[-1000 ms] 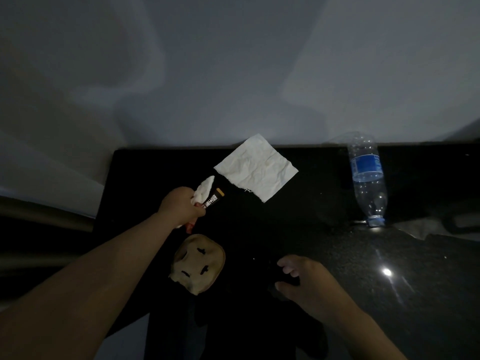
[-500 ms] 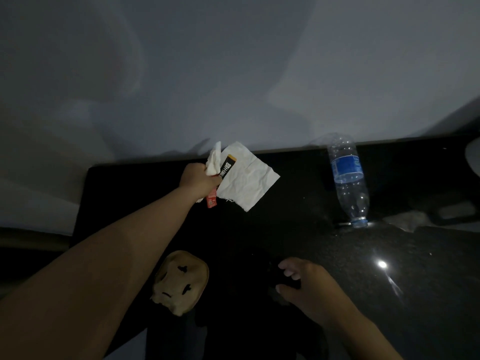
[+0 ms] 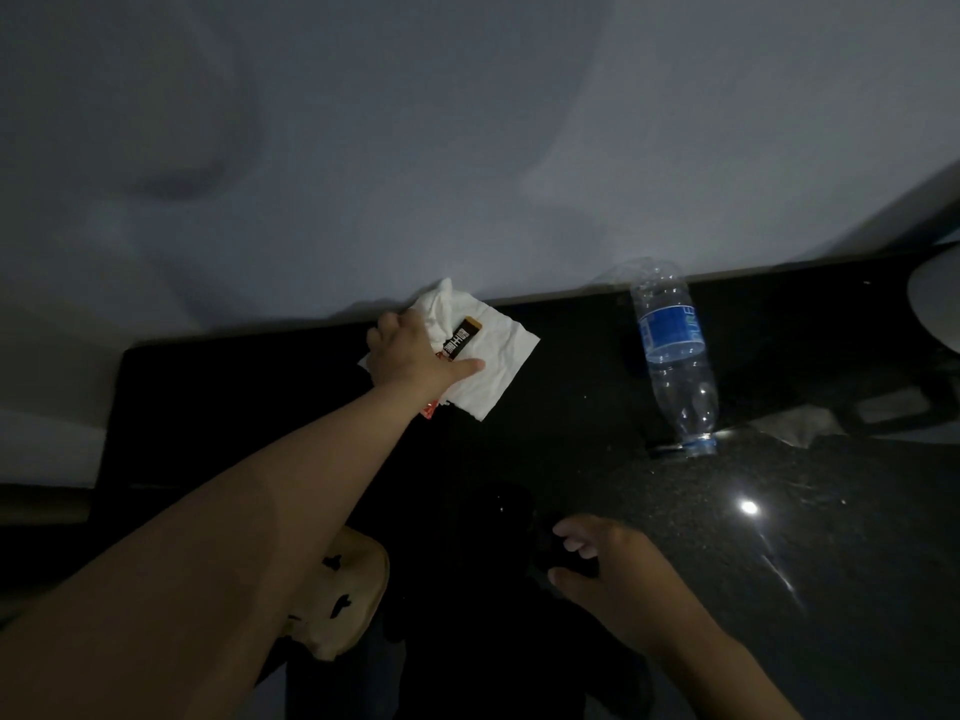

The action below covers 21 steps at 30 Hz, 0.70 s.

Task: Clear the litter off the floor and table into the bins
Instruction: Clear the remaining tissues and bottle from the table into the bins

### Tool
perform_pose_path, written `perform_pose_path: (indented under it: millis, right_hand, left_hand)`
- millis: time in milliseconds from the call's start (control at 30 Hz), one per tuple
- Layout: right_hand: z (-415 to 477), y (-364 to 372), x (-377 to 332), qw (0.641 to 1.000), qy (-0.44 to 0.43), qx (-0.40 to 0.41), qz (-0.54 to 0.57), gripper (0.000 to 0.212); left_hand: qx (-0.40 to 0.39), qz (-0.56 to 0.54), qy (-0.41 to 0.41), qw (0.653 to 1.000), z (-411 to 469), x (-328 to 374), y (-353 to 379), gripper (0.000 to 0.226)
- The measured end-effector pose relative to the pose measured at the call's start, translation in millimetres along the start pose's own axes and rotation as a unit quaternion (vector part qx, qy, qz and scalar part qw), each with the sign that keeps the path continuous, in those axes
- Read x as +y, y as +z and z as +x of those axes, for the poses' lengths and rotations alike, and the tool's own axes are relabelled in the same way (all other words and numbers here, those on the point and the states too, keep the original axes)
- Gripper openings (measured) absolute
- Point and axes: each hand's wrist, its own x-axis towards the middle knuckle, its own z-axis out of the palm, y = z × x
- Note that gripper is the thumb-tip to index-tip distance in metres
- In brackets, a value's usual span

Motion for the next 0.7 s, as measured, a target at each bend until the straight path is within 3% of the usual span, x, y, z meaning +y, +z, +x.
perform_pose_path:
  millis: [167,267,400,533,700]
  right_hand:
    - [4.1,0.9,-1.1,1.000,-0.005,-0.013,0.010,0.032]
    - [6.4,3.0,-1.4,1.000,-0.008,-0.017,0.016,0.033]
    - [8.8,6.1,-1.3,1.000,-0.011,-0.010,0.015,0.035]
    - [9.2,8.4,-1.9,1.000,-0.008,-0.009,0.016,0.035]
    - [6.6,9.5,-5.8,1.000,-0.009,-0.006,0.014,0.033]
  left_hand:
    - [-0.017,0.050,0.025,0.998,0.9,0.9,-0.4,0.134]
    - [-0.060,0.084,0.035,0.994,-0.4,-1.4,2.4,0.136]
    - [-0.056,0.115,0.041,0.991,-1.7,-1.3,2.1,0.108]
    - [-0.041,0.048,0.068,0.996,-3.8,-3.1,2.8,0.080]
    - [-0.056,-0.049,0.063,0.995,-10.8,-7.6,3.3,0.064]
